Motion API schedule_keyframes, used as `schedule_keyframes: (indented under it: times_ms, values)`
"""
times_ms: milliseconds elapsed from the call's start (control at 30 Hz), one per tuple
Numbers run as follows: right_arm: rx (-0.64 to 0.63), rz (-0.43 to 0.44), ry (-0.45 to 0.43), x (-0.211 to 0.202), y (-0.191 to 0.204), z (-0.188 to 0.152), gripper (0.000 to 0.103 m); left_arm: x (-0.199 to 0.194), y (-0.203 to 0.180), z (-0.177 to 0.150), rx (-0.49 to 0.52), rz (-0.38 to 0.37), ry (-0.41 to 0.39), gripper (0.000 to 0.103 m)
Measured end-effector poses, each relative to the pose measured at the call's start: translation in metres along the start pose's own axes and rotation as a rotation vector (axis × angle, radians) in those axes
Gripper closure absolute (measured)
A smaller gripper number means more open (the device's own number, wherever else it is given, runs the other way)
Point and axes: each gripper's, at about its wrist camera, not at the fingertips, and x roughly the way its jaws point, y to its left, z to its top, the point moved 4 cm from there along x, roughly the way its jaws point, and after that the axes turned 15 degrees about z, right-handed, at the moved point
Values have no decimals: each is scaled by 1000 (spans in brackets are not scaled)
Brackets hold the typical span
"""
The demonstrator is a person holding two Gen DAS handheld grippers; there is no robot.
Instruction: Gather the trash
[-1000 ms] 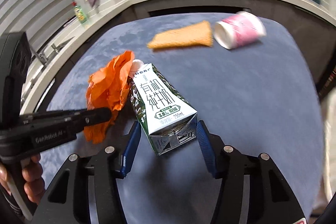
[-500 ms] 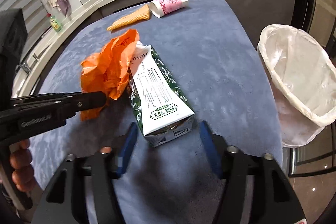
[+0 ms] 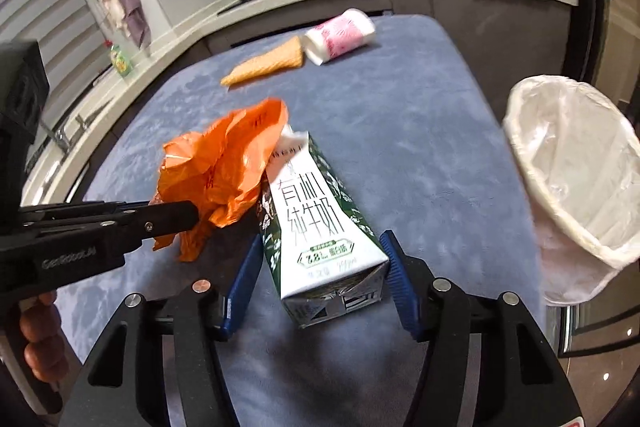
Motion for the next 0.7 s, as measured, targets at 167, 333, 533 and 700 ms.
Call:
schedule_keyframes:
  times_ms: [167, 333, 533, 700]
  values:
    - [53, -45, -98, -44, -19, 12, 48, -16, -11, 15, 9, -10, -50, 92]
    - [115, -103, -217, -92, -47, 28, 52, -29, -36, 34, 50, -29, -101, 92]
    - [175, -141, -277, -121, -80, 31, 54, -31, -64, 45, 88, -41, -110, 92]
    - [190, -129, -276, -125, -86, 26, 54, -12, -58, 25, 113, 26, -72, 54]
